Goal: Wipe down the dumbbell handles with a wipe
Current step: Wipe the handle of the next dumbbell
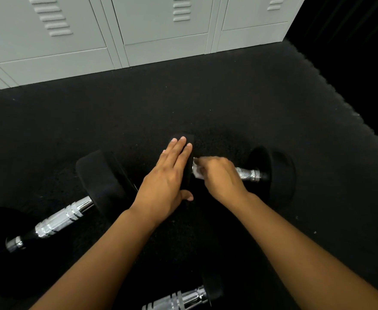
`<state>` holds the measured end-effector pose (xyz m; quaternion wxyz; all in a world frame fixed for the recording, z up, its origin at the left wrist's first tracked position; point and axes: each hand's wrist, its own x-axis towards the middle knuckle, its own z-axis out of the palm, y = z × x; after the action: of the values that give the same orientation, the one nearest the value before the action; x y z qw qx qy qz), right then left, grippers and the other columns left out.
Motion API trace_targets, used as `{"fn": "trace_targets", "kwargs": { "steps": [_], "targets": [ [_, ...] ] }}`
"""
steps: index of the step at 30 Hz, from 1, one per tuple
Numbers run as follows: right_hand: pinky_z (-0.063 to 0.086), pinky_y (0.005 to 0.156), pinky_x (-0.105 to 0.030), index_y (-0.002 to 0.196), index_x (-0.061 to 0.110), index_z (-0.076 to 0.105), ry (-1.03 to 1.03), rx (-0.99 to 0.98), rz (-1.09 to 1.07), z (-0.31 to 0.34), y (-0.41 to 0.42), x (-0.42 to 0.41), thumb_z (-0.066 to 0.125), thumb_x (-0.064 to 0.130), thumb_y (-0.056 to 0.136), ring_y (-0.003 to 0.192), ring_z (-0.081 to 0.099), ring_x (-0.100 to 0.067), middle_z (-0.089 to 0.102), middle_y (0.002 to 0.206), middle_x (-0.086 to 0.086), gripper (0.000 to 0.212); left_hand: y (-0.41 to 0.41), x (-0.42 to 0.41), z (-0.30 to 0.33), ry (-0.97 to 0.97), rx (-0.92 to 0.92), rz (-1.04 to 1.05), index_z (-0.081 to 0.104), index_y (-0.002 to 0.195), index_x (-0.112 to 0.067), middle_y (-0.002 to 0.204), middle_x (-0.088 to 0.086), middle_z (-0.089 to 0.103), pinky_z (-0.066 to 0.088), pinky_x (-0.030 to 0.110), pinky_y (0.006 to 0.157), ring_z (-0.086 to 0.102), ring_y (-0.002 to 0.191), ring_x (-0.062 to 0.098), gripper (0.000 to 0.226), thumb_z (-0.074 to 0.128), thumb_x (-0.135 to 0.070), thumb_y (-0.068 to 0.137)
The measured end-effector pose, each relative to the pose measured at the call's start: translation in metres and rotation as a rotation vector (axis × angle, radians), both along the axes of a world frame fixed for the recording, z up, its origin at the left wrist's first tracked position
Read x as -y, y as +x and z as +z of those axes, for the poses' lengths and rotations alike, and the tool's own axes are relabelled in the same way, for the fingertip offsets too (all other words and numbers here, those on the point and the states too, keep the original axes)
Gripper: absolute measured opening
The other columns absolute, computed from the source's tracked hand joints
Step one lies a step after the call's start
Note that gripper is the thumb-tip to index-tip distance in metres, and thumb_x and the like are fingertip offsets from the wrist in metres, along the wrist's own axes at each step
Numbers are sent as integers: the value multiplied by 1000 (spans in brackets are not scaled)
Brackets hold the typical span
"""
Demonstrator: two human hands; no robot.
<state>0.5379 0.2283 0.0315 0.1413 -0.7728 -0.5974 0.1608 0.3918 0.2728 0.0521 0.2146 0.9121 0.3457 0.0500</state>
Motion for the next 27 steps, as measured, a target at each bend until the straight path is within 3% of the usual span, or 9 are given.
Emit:
{"fn": "trace_targets", "kwargs": {
  "steps": [2,5,7,10,14,19,23,27],
  "targets": [
    [47,70,-35,93,12,67,-18,-70,-92,-5,5,-13,51,20,90,85,60,-33,67,87,-15,18,0,0,-1,10,-2,-2,4,147,-17,156,-3,-3,3,24,113,-10,140,9,111,80,-26,67],
    [39,64,-30,84,9,64,40,49,-115,-13,-11,-15,51,12,87,82,61,-33,67,86,-15,13,1,-3,0,2,6,-8,5,147,-16,156,-3,-2,2,22,113,-9,141,9,111,80,-26,66],
    [49,77,-33,98,4,66,187,117,7,-26,-11,4,55,7,83,90,64,-31,69,95,-15,18,1,-5,0,-4,16,-14,6,147,-16,156,-4,-2,2,21,112,-8,141,9,110,80,-27,67],
    [41,97,-43,111,-2,62,348,148,114,-46,8,21,54,7,82,105,61,-31,65,112,-18,32,0,-4,0,-11,19,-17,6,147,-16,156,-4,-2,5,22,113,-8,141,9,110,80,-28,67],
    [39,97,-43,108,-7,62,340,141,67,-47,-10,9,60,1,74,101,62,-32,65,108,-21,35,2,-8,0,-7,22,-20,9,147,-14,156,-1,1,6,27,116,-6,141,10,110,81,-27,64],
    [42,99,-46,114,-7,59,467,215,207,-53,17,26,63,-3,79,109,58,-34,61,116,-22,35,3,-9,2,-30,21,-16,7,147,-18,156,-6,-2,6,23,114,-8,142,8,111,81,-29,65],
    [44,95,-48,107,-11,61,442,186,122,-53,-7,14,65,-5,74,102,62,-35,64,108,-25,34,4,-11,0,-17,26,-14,10,147,-16,156,-4,1,4,21,113,-5,142,9,111,82,-28,63],
    [46,94,-46,110,-7,61,418,194,197,-49,11,19,67,-3,76,103,61,-32,64,110,-21,35,3,-9,2,-16,20,-15,8,147,-17,156,-5,-1,6,21,112,-7,141,8,111,81,-29,65]
  ]
}}
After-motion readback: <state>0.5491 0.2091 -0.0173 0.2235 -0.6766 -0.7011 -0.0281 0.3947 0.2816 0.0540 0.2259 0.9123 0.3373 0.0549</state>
